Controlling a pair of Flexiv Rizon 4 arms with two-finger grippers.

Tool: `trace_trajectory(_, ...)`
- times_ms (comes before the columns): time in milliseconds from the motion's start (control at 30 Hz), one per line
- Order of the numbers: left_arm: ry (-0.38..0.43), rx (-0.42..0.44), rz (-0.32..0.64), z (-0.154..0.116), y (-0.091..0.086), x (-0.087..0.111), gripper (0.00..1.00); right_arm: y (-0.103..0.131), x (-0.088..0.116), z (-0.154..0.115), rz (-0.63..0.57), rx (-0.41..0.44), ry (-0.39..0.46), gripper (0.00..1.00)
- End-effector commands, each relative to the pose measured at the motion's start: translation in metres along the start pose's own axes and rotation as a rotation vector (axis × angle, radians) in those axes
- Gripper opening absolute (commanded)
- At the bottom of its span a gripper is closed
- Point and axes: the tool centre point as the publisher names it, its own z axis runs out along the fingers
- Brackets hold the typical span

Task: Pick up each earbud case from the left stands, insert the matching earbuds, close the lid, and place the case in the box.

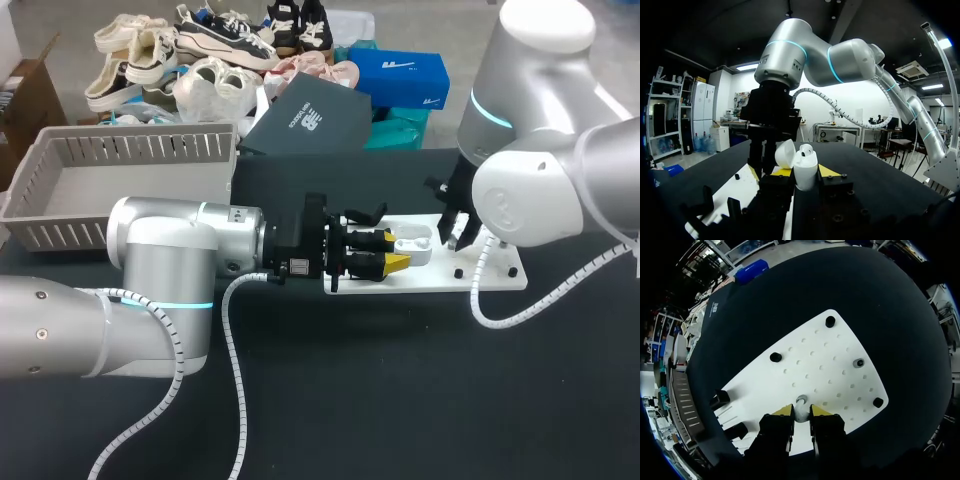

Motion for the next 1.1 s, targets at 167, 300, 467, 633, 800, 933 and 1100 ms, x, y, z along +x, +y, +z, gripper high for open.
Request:
trace_trajectory(167,-0.001,0.004,0.000,0.000,0.002,0.001,0.00,-0.003,0.001,-0.005,0.003,0.004,0.008,0.00)
trace_trajectory(300,-0.001,0.004,0.000,0.000,0.002,0.001,0.00,-0.006,0.002,-0.010,0.006,-0.001,0.007,0.00)
trace_trajectory(467,-0.001,0.004,0.000,0.000,0.002,0.001,0.00,-0.009,0.003,-0.017,0.010,-0.016,0.010,0.00)
trace_trajectory(633,-0.001,0.004,0.000,0.000,0.002,0.001,0.00,-0.017,0.006,-0.032,0.016,-0.041,0.005,0.00)
trace_trajectory(800,-0.001,0.004,0.000,0.000,0.002,0.001,0.00,-0.028,0.009,-0.060,0.022,-0.077,-0.036,0.00)
trace_trajectory(933,-0.001,0.004,0.000,0.000,0.002,0.001,0.00,-0.034,0.015,-0.087,0.006,-0.112,-0.069,0.00)
trace_trajectory(1100,-0.001,0.004,0.000,0.000,0.002,0.001,0.00,-0.039,0.032,-0.125,-0.047,-0.148,-0.099,0.00)
